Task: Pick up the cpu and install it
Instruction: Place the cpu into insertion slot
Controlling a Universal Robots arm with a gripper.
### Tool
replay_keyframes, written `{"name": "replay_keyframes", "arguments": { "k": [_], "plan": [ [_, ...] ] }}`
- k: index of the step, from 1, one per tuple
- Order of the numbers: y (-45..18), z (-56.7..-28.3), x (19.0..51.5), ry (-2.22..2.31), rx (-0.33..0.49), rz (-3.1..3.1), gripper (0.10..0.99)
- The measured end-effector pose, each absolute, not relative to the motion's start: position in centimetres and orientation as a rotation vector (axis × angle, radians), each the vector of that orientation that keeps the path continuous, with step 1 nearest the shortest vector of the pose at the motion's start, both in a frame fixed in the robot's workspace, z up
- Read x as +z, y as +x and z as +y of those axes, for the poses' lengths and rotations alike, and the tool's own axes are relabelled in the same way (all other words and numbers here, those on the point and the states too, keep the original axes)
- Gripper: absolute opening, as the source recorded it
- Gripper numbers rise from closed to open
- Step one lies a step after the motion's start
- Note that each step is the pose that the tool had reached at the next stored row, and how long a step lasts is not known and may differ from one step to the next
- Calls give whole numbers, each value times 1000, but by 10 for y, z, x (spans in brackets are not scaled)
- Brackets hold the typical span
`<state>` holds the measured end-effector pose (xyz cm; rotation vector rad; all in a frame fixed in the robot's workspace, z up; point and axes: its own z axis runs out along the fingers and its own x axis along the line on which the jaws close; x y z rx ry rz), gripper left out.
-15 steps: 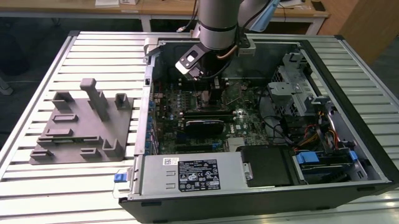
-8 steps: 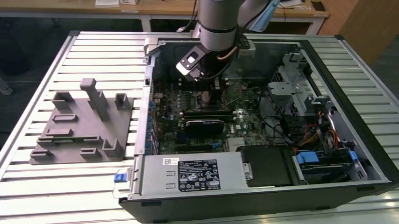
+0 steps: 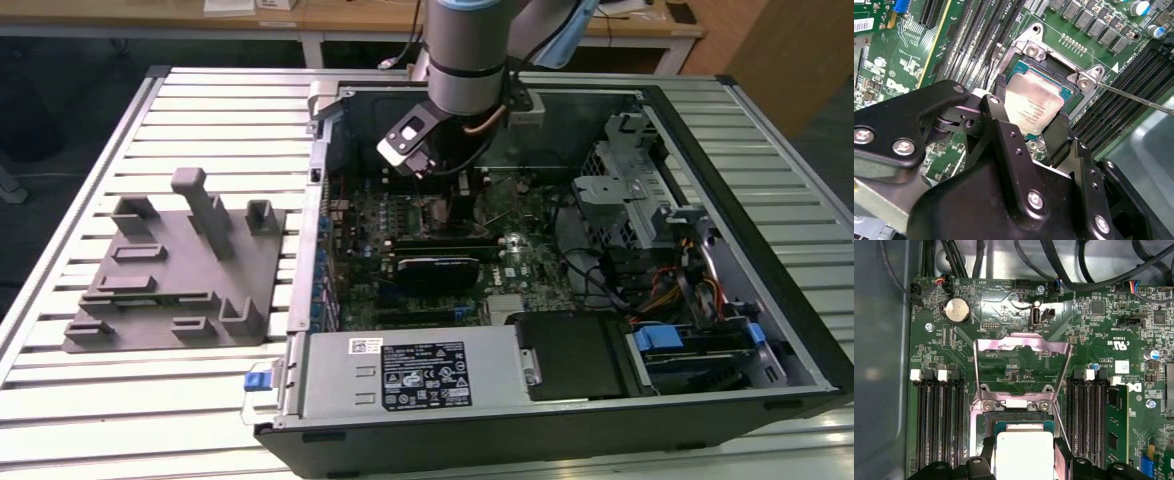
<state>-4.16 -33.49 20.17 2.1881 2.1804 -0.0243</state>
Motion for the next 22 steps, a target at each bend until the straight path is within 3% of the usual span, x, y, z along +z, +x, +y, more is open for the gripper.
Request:
{"name": "replay_keyframes", "arguments": {
  "k": [22],
  "plan": [
    [-42,-329,192,2190,-25,2178,541]
  ]
}}
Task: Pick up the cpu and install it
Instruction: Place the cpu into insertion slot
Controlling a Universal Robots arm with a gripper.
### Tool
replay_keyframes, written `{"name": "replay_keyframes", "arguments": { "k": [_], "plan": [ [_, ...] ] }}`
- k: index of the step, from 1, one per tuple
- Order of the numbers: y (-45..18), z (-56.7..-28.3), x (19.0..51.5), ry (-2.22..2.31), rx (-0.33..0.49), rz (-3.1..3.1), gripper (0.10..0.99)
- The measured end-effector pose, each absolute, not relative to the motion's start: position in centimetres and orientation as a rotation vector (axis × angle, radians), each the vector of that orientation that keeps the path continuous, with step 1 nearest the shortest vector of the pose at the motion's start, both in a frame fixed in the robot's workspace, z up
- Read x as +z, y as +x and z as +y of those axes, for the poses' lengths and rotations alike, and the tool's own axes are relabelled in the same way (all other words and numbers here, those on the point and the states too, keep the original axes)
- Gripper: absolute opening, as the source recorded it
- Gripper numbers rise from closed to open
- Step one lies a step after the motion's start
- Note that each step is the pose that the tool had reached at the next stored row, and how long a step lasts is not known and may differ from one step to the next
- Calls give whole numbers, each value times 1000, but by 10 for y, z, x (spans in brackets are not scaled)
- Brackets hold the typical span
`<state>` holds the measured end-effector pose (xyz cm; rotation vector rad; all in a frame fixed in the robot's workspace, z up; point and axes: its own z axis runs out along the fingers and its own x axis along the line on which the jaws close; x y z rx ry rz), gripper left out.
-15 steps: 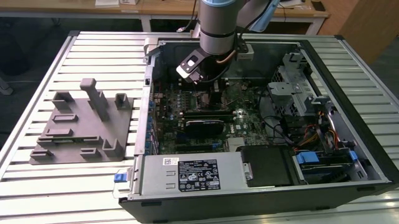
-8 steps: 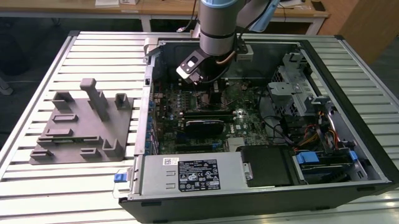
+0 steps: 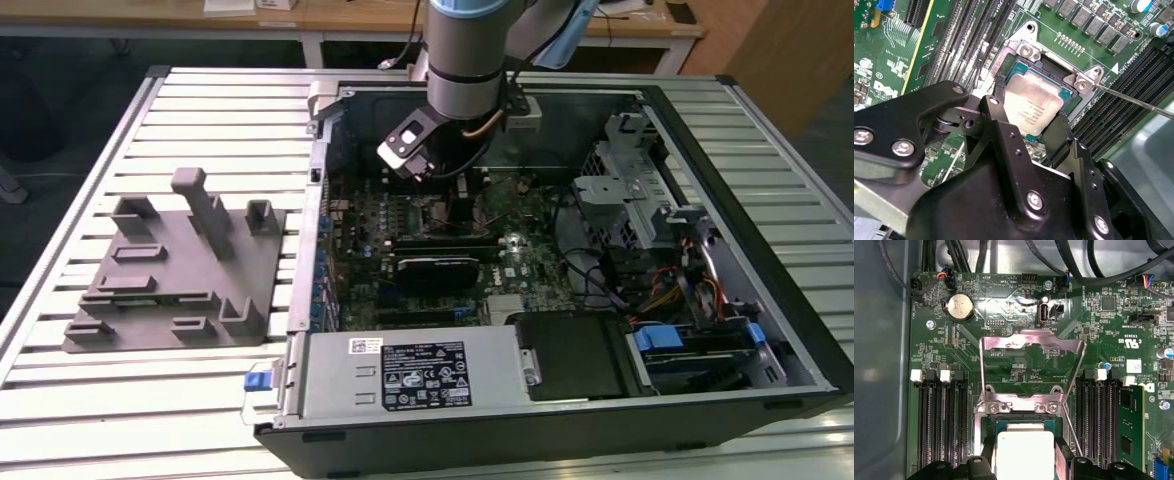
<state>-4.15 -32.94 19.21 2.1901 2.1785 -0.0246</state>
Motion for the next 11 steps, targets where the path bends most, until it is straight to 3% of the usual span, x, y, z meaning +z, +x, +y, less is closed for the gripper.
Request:
{"name": "replay_keyframes", "arguments": {
  "k": [11],
  "plan": [
    [-41,-329,190,2190,-24,2178,541]
  ]
}}
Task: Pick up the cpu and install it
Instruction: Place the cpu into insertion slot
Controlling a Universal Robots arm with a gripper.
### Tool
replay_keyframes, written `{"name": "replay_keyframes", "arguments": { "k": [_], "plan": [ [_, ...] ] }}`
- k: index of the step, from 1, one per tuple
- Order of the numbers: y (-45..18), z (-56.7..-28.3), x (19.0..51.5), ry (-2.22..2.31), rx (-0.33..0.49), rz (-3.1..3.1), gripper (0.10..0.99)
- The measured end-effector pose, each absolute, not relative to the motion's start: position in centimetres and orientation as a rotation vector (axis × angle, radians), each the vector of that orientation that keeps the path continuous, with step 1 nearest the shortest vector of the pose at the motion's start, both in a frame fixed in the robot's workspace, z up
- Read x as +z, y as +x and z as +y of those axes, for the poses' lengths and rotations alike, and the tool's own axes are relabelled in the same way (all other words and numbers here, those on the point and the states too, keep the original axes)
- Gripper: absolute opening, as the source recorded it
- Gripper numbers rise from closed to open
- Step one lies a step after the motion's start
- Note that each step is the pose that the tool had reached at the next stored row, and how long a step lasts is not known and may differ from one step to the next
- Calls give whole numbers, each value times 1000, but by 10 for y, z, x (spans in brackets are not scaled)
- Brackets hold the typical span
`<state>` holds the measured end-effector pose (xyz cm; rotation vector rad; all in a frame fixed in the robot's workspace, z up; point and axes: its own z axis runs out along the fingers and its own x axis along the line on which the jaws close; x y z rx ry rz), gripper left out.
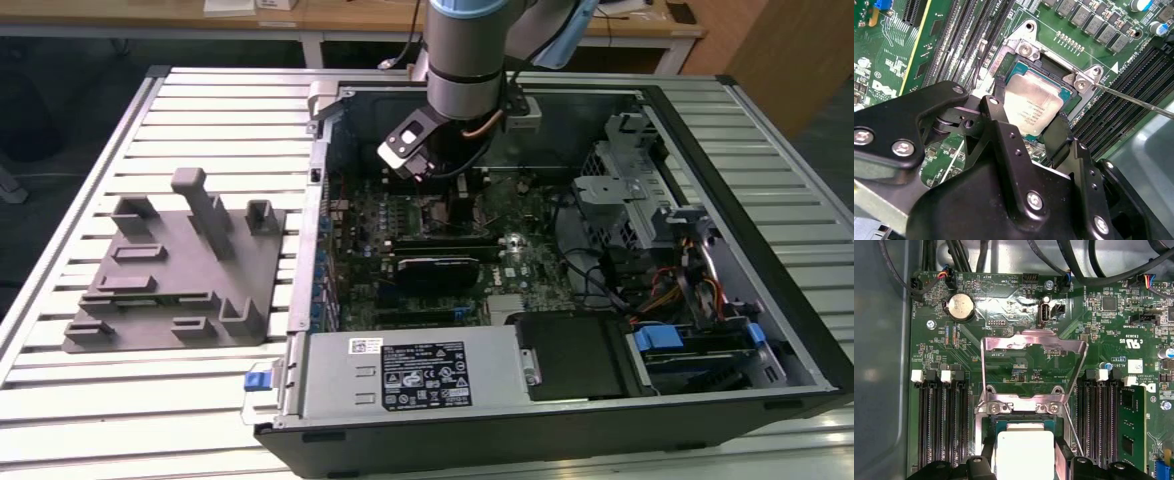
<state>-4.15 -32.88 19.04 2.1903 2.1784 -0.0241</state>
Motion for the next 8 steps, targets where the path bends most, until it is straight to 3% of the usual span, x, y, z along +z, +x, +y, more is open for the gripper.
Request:
{"name": "replay_keyframes", "arguments": {
  "k": [3,4,8],
  "plan": [
    [-41,-328,190,2191,-21,2179,553],
    [-41,-329,190,2191,-22,2179,612],
    [-41,-329,191,2190,-25,2178,612]
  ]
}}
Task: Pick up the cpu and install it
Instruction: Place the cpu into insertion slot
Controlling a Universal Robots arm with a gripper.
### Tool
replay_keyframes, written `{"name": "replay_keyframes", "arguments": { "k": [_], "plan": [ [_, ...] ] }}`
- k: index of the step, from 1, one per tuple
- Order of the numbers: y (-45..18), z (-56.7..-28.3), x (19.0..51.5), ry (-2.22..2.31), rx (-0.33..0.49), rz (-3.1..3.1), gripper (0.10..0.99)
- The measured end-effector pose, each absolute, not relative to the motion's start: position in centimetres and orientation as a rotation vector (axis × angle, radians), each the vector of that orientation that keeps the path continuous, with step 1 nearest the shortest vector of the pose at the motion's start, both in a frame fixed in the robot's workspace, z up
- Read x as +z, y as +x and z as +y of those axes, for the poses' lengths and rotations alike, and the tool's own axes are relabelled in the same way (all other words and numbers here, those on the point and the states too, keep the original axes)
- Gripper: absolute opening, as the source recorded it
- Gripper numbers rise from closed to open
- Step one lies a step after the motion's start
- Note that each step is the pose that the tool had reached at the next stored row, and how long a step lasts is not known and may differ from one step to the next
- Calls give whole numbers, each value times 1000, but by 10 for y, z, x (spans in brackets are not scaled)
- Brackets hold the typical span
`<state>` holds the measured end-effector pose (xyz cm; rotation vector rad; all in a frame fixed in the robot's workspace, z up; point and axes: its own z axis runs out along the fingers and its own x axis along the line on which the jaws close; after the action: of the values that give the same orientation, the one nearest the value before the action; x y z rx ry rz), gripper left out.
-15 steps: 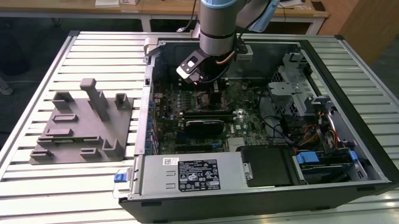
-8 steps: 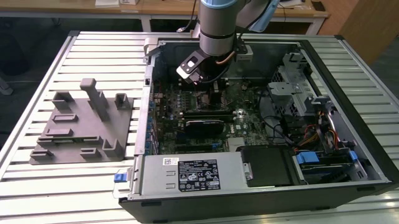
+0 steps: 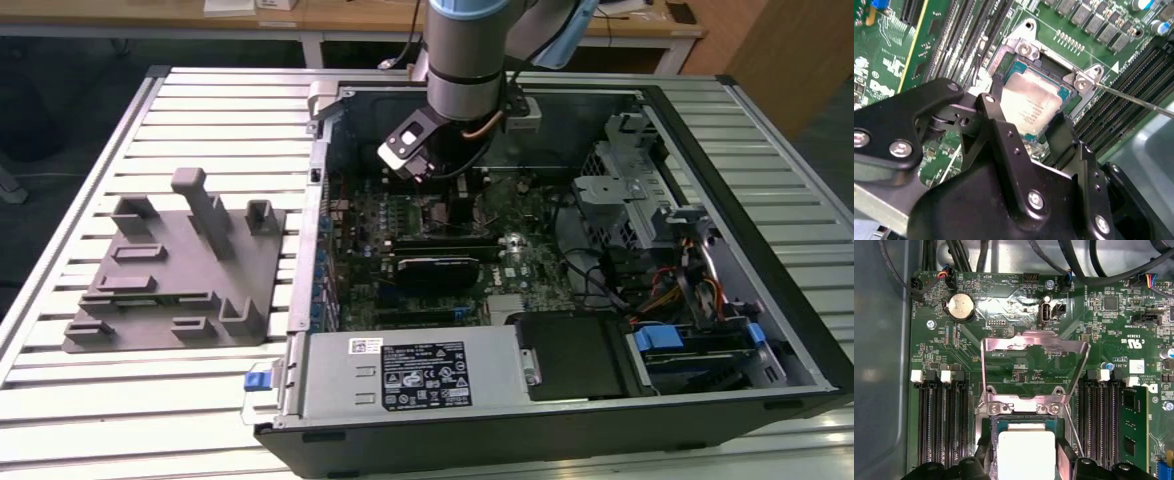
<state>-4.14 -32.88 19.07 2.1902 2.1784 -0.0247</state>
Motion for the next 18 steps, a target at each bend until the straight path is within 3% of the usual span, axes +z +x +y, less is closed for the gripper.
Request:
{"name": "replay_keyframes", "arguments": {
  "k": [18],
  "plan": [
    [-41,-329,196,2202,0,2189,612]
  ]
}}
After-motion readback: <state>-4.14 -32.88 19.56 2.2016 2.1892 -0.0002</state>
